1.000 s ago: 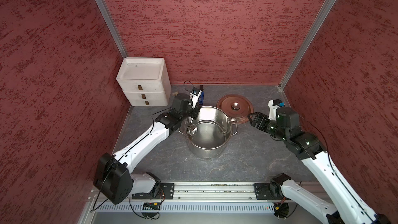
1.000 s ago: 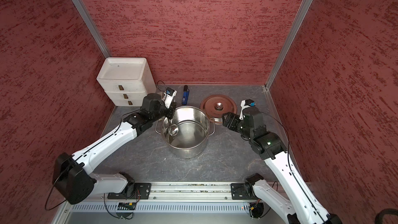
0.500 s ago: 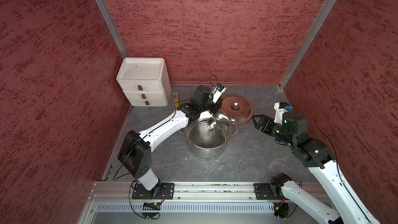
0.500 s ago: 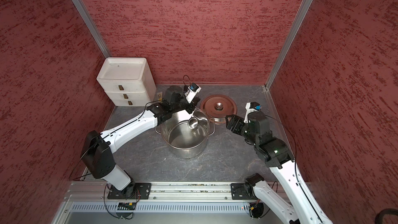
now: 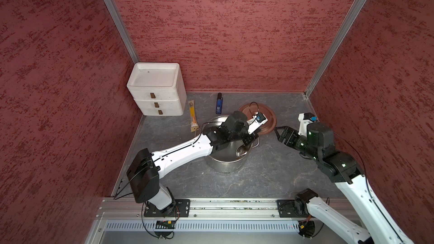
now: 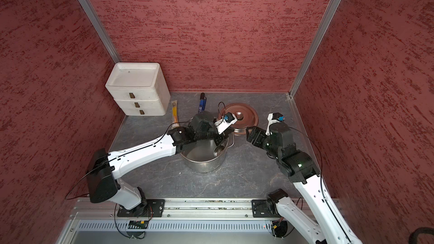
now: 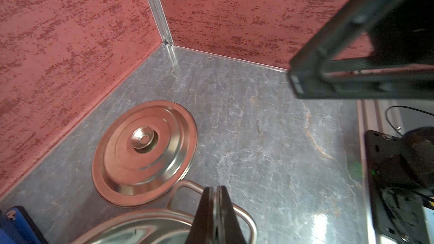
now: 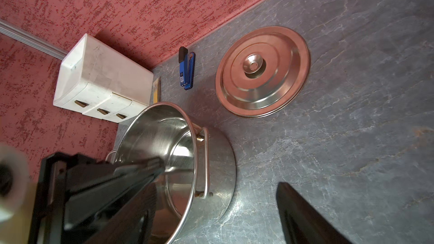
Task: Stir the soup with a spoon
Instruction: Stir the soup in the pan with a stick.
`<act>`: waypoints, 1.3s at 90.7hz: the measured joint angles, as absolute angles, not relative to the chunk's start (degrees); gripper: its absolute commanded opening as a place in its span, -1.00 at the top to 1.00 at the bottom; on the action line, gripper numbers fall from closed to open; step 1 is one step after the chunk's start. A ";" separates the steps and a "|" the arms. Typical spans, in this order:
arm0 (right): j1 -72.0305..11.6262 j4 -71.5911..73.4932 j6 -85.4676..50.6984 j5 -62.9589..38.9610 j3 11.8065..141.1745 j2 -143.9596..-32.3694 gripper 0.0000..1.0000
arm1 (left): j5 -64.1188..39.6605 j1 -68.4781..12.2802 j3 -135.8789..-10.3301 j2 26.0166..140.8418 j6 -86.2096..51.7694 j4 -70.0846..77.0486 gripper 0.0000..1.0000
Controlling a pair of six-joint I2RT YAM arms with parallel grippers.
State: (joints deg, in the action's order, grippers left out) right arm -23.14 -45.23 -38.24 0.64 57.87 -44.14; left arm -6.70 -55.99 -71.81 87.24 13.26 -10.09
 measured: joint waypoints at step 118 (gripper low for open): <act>-23.14 -43.29 -38.35 -0.69 57.39 -46.19 -0.68 | -0.86 -32.32 -66.17 82.48 9.78 -8.38 1.00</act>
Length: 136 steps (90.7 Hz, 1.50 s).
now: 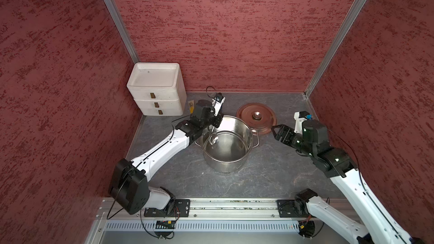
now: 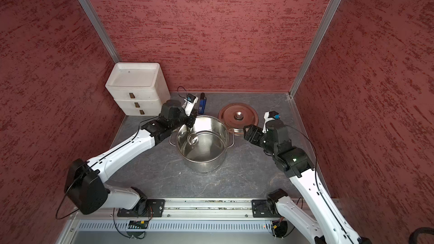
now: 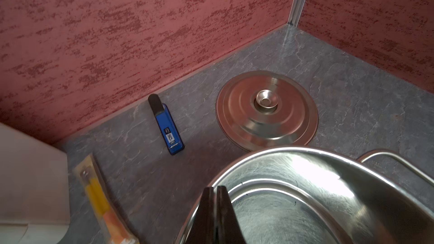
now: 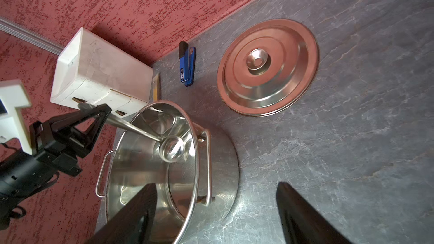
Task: Stir the soup with a spoon
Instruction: Stir the soup in the pan with a stick.
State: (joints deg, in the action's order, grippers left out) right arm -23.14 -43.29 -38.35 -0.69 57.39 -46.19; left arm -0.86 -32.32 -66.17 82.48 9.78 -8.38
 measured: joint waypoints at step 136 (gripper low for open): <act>-23.14 -42.48 -37.89 1.76 57.69 -48.75 -0.97 | 0.49 -46.52 -53.58 61.69 8.36 -17.61 1.00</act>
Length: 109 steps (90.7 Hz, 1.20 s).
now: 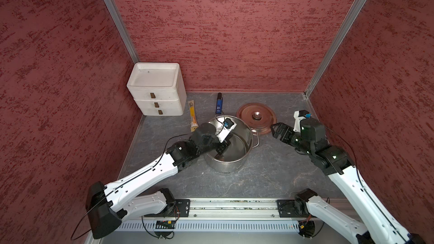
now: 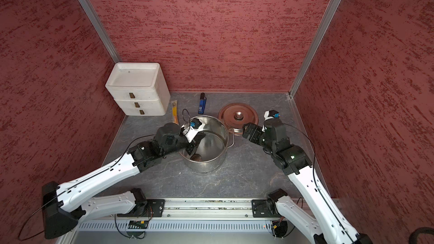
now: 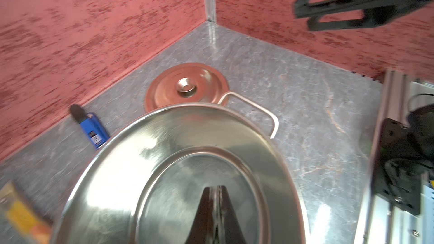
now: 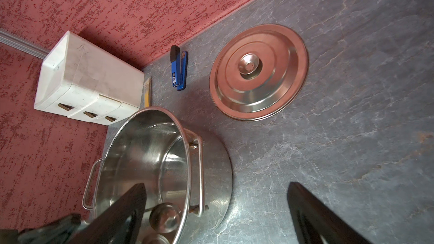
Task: Stir the soup with a spoon
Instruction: Stir the soup in the pan with a stick.
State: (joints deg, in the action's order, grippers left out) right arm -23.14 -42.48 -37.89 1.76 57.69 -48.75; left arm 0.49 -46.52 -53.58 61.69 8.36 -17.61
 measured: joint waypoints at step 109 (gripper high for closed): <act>-23.14 -44.47 -37.54 2.90 59.64 -45.47 -0.97 | -13.28 -46.81 -77.30 92.99 16.43 -3.90 1.00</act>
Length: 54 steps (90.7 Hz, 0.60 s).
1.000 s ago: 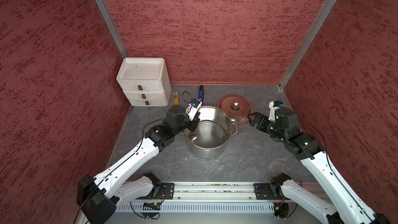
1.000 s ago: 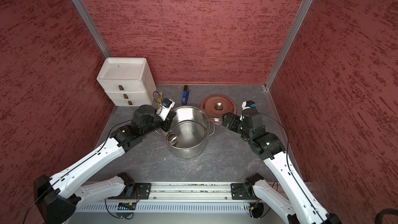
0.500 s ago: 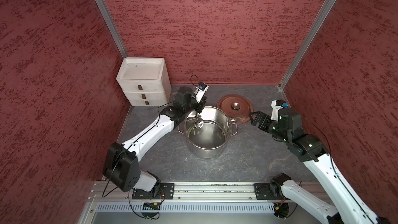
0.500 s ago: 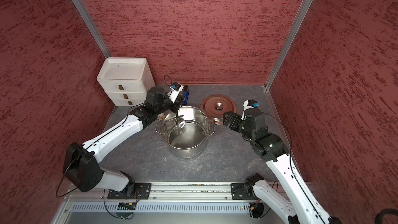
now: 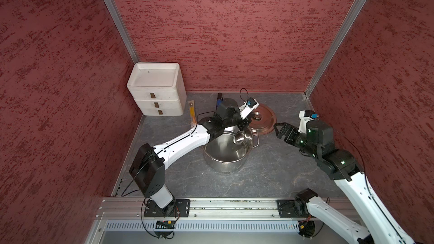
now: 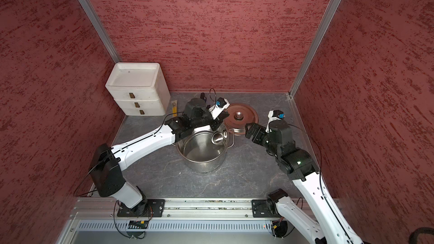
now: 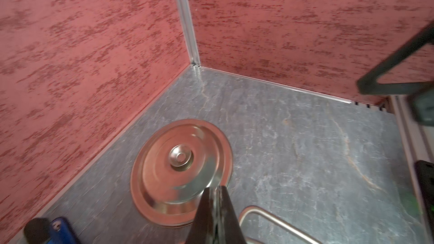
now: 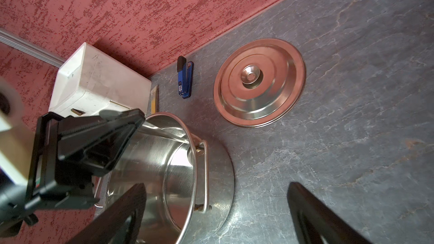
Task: Stir the soup with a spoon
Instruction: Stir the soup in the pan with a stick.
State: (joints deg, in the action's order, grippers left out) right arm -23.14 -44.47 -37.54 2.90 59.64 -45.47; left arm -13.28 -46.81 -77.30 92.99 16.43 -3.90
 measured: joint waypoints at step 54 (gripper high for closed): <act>-23.14 -43.83 -38.94 2.81 58.81 -45.52 -0.97 | -5.96 -59.66 -60.34 72.01 13.08 -10.09 1.00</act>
State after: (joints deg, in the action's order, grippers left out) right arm -23.14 -43.83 -38.94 2.81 58.81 -45.52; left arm -5.96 -59.66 -60.34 72.01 13.08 -10.09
